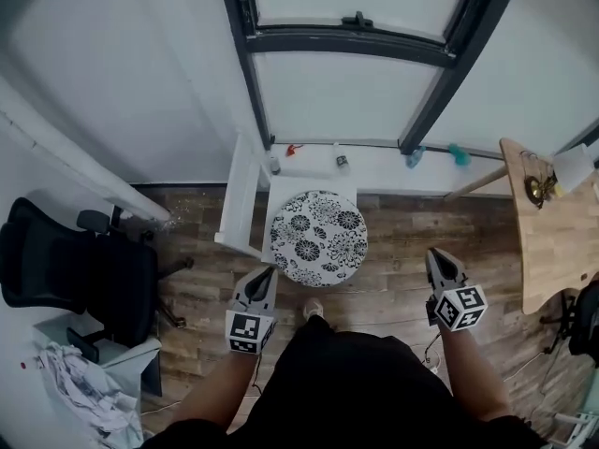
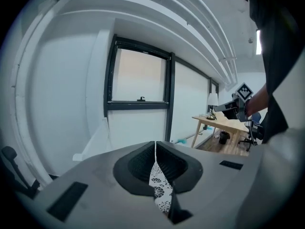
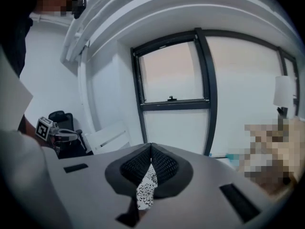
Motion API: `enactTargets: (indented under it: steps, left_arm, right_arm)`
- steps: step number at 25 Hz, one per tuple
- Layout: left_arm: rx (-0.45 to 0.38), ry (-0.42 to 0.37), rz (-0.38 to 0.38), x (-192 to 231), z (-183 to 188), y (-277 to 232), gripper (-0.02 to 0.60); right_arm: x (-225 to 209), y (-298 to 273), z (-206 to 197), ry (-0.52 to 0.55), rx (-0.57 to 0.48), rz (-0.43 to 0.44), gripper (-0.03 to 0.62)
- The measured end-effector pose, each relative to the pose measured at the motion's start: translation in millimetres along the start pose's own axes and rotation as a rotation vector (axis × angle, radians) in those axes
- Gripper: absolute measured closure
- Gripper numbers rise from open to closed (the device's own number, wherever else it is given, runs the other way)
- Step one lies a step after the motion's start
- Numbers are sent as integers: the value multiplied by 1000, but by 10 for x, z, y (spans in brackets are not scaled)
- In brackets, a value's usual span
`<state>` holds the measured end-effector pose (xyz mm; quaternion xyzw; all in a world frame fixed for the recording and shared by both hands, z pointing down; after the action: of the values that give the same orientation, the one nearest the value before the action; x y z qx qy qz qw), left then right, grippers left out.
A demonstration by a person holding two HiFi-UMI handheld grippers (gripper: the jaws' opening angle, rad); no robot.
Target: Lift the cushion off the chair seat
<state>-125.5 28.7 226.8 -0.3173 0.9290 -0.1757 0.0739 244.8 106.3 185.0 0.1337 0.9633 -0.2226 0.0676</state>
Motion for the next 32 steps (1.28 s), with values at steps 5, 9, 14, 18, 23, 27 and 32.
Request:
enactTargets:
  steps: [5, 9, 14, 18, 23, 27, 32]
  left_arm:
    - [25, 43, -24, 76, -161, -307, 569]
    - [60, 91, -20, 94, -321, -405, 569]
    - [127, 131, 17, 142, -607, -494, 569]
    - [151, 87, 78, 158, -827, -639, 569]
    - [201, 138, 186, 264, -1211, -1082, 569]
    - [230, 148, 220, 290, -1391, -1327, 569]
    - [254, 193, 239, 257, -1596, -1479, 569]
  right_arm:
    - [-75, -250, 83, 26, 72, -4, 583]
    - [-126, -489, 120, 52, 111, 21, 583]
    - [-281, -875, 185, 57, 110, 68, 584]
    - [-346, -1188, -81, 21, 99, 123, 583]
    - [-475, -1794, -571, -30, 122, 191, 583]
    - [-604, -2179, -972, -44, 167, 225, 583]
    - [-791, -2493, -1243, -19, 197, 240, 583]
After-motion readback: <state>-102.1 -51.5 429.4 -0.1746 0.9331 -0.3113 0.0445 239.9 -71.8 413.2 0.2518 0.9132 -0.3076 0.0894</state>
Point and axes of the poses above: the fingertips, and each gripper's own axes: y backward along the fingers, x to its left, z out of its top, the point moved 2 cm from there along y, backward along the fingers, and after that the axes turned 9 degrees about z, right-handed, at the moved point
